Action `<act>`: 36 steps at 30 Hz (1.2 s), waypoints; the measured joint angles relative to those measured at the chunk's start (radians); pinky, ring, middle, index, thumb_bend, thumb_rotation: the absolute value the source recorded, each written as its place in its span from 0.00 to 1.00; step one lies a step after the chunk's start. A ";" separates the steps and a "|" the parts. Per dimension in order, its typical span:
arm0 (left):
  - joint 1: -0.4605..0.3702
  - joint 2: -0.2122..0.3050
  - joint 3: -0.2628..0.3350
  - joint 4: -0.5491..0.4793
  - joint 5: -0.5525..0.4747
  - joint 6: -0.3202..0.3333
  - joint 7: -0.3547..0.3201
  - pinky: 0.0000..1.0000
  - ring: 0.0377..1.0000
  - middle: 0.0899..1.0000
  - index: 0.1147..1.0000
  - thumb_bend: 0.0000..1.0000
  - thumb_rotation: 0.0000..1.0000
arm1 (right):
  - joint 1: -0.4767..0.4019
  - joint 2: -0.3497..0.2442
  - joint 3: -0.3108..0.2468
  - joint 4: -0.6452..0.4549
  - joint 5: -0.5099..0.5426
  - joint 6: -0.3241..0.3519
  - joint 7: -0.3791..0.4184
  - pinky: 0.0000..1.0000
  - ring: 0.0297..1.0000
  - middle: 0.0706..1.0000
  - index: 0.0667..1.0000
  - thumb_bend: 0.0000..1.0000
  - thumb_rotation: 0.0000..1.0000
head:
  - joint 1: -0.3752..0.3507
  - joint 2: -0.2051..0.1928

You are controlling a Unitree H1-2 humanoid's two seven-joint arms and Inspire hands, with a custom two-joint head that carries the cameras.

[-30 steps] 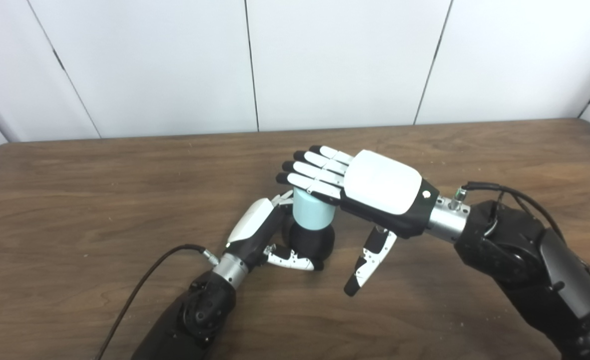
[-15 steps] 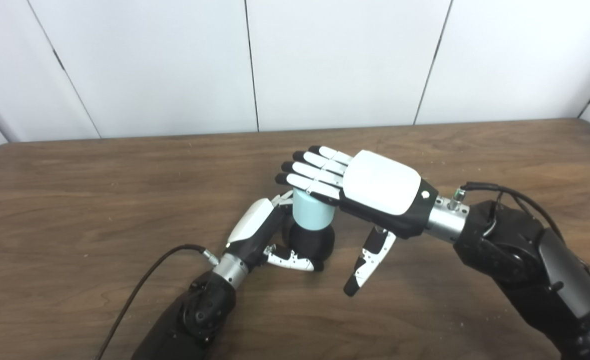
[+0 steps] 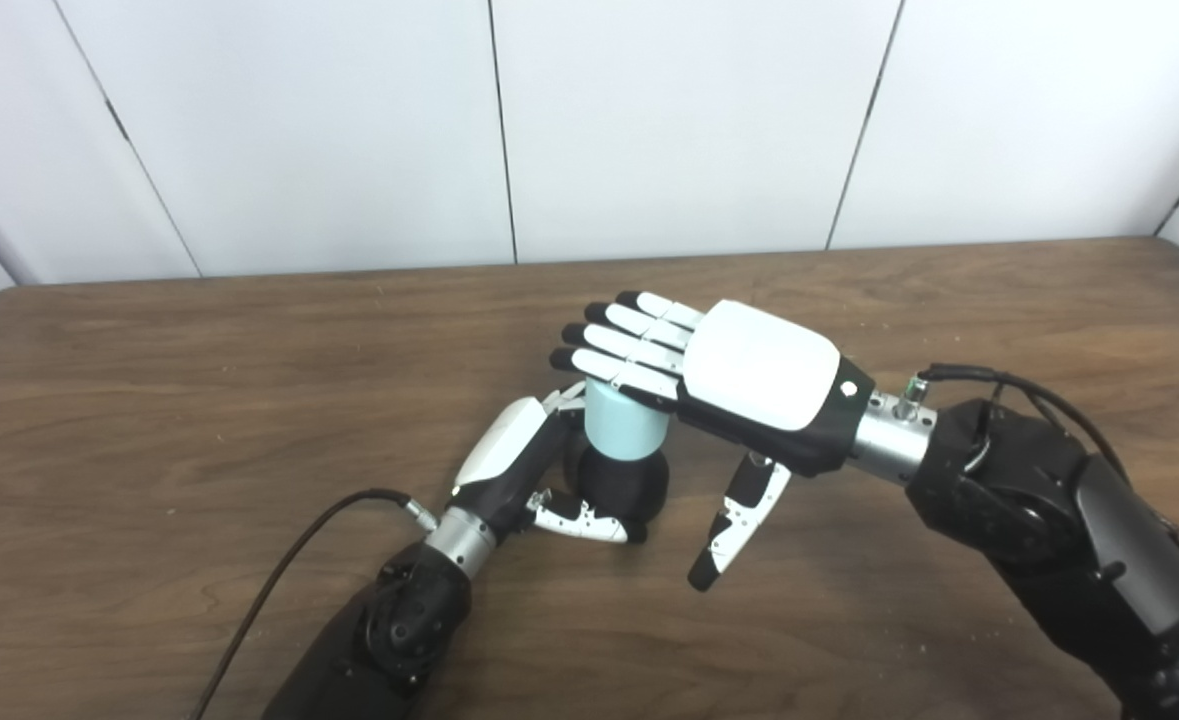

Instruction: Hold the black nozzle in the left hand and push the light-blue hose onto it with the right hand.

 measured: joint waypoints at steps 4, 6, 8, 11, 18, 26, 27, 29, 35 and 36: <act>0.001 0.000 0.000 -0.001 0.000 0.000 -0.001 1.00 0.96 0.79 0.42 0.50 0.08 | 0.003 0.000 0.001 -0.003 -0.009 0.000 0.000 1.00 1.00 1.00 1.00 0.99 0.58 | 0.002 0.002; 0.001 0.000 0.000 -0.001 0.000 0.000 -0.001 1.00 0.96 0.79 0.42 0.50 0.08 | 0.005 0.000 0.001 -0.005 -0.010 0.001 -0.001 1.00 1.00 1.00 1.00 0.99 0.58 | 0.002 0.002; 0.002 0.000 0.000 -0.002 0.000 0.000 -0.002 1.00 0.96 0.79 0.42 0.50 0.08 | 0.009 0.000 0.000 -0.005 -0.010 0.001 -0.006 1.00 1.00 1.00 1.00 0.99 0.57 | 0.000 0.005; 0.002 0.000 0.001 -0.002 0.000 0.000 -0.003 1.00 0.96 0.79 0.42 0.50 0.08 | 0.012 0.000 0.001 -0.005 -0.009 0.001 -0.012 1.00 1.00 1.00 1.00 0.99 0.57 | 0.000 0.003; 0.003 0.000 0.001 -0.004 0.000 0.000 -0.004 1.00 0.96 0.80 0.42 0.50 0.08 | 0.012 0.000 0.001 -0.004 -0.007 0.000 -0.012 1.00 1.00 1.00 1.00 0.99 0.57 | 0.000 0.003; 0.005 0.001 0.001 -0.007 0.000 0.001 -0.005 1.00 0.96 0.80 0.42 0.50 0.08 | 0.011 0.001 0.003 -0.005 -0.013 0.001 -0.013 1.00 1.00 1.00 1.00 0.99 0.57 | 0.002 0.006; 0.005 0.001 0.001 -0.007 0.000 0.001 -0.005 1.00 0.96 0.80 0.42 0.50 0.08 | 0.011 0.001 0.003 -0.005 -0.015 0.001 -0.013 1.00 1.00 1.00 1.00 0.99 0.57 | 0.002 0.008; 0.005 0.001 0.001 -0.007 0.000 0.001 -0.005 1.00 0.96 0.80 0.42 0.50 0.08 | 0.012 0.003 0.003 -0.005 -0.019 0.001 -0.014 1.00 1.00 1.00 1.00 0.99 0.57 | 0.002 0.008; 0.005 0.001 0.001 -0.007 0.000 0.000 -0.005 1.00 0.96 0.80 0.42 0.50 0.08 | 0.014 0.006 0.004 -0.005 -0.024 0.001 -0.019 1.00 1.00 1.00 0.99 0.99 0.57 | 0.000 0.008; 0.005 0.001 0.001 -0.007 0.000 0.000 -0.005 1.00 0.96 0.80 0.42 0.50 0.08 | 0.014 0.006 0.004 -0.005 -0.024 0.001 -0.020 1.00 1.00 1.00 0.99 0.99 0.57 | 0.000 0.008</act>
